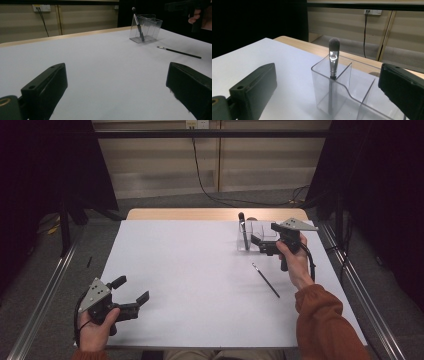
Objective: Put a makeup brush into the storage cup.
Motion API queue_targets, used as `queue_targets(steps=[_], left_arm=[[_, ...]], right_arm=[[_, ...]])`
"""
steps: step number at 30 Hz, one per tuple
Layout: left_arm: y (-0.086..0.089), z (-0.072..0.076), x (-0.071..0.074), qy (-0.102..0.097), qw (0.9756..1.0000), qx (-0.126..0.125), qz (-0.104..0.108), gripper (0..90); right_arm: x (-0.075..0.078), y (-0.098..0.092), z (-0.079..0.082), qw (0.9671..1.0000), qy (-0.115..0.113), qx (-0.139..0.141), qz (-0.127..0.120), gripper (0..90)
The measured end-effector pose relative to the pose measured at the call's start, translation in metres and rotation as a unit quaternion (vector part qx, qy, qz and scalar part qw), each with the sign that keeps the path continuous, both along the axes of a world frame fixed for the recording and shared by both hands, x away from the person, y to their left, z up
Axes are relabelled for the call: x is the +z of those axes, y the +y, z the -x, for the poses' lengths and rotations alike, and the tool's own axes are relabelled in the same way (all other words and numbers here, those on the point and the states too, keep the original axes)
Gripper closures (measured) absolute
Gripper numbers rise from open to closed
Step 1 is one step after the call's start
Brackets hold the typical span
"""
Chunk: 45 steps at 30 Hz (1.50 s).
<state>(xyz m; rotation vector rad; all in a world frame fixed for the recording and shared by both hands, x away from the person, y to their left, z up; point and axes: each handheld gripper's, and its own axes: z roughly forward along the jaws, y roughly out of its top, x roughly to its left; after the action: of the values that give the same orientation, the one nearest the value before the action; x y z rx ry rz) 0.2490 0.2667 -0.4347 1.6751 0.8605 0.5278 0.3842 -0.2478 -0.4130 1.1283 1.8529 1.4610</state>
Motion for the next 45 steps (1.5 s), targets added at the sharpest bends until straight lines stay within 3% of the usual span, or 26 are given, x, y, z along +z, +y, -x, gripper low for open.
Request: queue_targets(steps=[16, 26, 43, 45], left_arm=[[0.001, 0.0, 0.001, -0.003, 1.0, 0.001, 0.0, 3.7], [0.001, 0.0, 0.0, -0.003, 1.0, 0.003, 0.002, 3.6], [0.001, 0.0, 0.001, -0.01, 1.0, 0.002, -0.001, 3.6], [0.001, 0.0, 0.001, -0.009, 1.0, 0.001, -0.001, 3.6]], right_arm=[[0.001, -0.007, 0.024, 0.9999, -0.01, 0.003, -0.009, 2.0], [0.004, -0.011, 0.048, 0.9997, -0.023, 0.004, 0.0, 2.2], [0.001, -0.024, 0.085, 0.9997, -0.023, -0.002, 0.003, 2.7], [0.001, -0.025, 0.094, 0.9995, -0.029, -0.004, -0.011, 2.8]])
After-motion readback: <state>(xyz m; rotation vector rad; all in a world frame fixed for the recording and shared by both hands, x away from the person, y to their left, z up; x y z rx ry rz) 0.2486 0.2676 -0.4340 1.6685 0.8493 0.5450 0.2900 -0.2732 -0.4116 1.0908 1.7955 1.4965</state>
